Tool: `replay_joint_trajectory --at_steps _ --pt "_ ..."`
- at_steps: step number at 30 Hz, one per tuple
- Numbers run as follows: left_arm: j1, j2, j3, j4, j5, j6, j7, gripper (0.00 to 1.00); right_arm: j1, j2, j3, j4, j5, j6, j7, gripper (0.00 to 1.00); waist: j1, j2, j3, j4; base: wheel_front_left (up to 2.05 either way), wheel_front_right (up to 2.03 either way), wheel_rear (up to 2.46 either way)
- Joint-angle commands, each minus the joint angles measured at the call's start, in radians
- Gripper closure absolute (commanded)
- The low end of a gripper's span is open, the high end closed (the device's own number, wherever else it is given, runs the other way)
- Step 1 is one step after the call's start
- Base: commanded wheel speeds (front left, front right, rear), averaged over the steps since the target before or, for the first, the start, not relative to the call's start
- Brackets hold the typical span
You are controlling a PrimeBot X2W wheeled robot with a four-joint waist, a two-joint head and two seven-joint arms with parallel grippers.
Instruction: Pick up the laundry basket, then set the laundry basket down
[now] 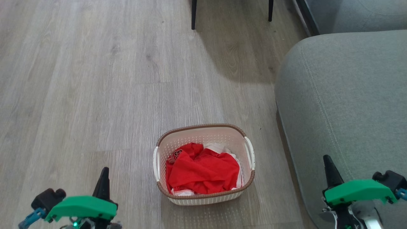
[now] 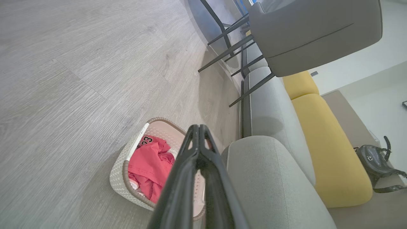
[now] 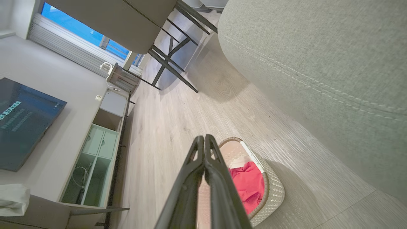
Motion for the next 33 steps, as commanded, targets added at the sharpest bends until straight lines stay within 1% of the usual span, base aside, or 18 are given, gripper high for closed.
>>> replay_joint_trajectory --at_steps 1,33 --pt "-0.055 0.014 0.034 -0.027 -0.025 -0.009 0.005 1.0 -0.05 -0.02 0.006 -0.028 0.026 -0.001 0.006 1.0 0.0 0.0 0.0 0.0 0.0 0.0 0.0" --pt "-0.117 0.016 0.093 -0.019 -0.377 -0.062 0.097 1.0 -0.082 -0.022 -0.046 -0.013 0.363 -0.001 0.098 1.0 0.0 0.0 0.007 -0.003 0.0 0.0 0.0"
